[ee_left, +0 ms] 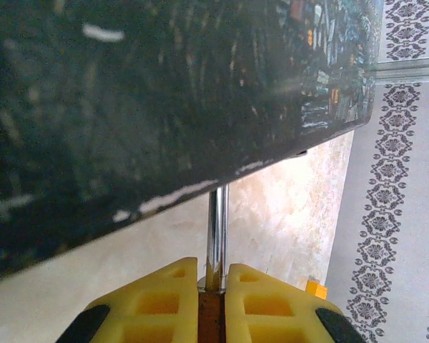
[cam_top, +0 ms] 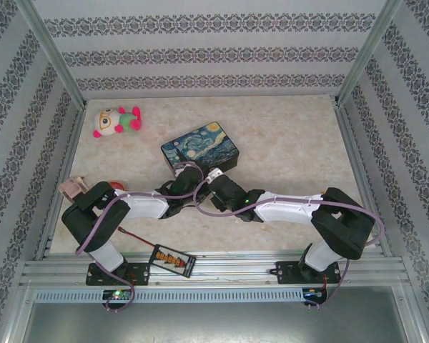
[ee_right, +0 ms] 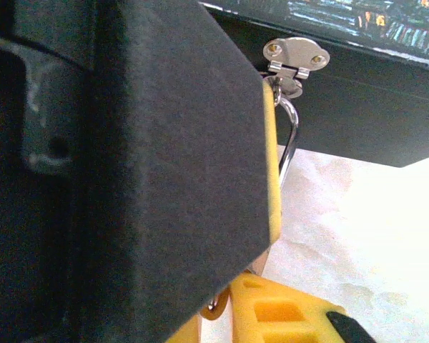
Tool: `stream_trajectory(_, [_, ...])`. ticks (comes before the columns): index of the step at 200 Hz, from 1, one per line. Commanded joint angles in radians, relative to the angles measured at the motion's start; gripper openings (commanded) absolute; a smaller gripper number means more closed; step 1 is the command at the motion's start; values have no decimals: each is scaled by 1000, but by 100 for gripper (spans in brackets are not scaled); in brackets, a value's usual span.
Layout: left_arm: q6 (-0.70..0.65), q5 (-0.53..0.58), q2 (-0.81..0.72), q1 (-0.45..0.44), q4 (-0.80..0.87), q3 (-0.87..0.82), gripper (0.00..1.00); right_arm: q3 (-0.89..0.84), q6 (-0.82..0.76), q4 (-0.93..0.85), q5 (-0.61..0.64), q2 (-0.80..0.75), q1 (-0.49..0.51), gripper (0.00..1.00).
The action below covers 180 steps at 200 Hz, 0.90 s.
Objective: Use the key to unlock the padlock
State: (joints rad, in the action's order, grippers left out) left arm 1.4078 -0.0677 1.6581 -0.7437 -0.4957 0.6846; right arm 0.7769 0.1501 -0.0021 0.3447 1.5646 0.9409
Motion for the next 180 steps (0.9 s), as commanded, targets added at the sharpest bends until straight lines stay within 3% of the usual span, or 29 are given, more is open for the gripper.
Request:
stream_trajectory(1, [27, -52, 10, -6, -6, -16, 0, 16, -3, 34, 39, 25, -4, 11])
stream_trajectory(39, [26, -58, 17, -6, -25, -18, 0, 6, 74, 66, -75, 14, -43, 0])
stream_trajectory(81, [25, -71, 26, -6, -33, -19, 0, -50, 210, 158, -254, -23, -119, 0])
stream_trajectory(116, [25, -70, 28, -6, -35, -19, 0, -97, 320, 251, -496, -51, -233, 0])
stream_trajectory(180, [25, -68, 33, -6, -37, -17, 0, -141, 483, 373, -772, -62, -382, 0])
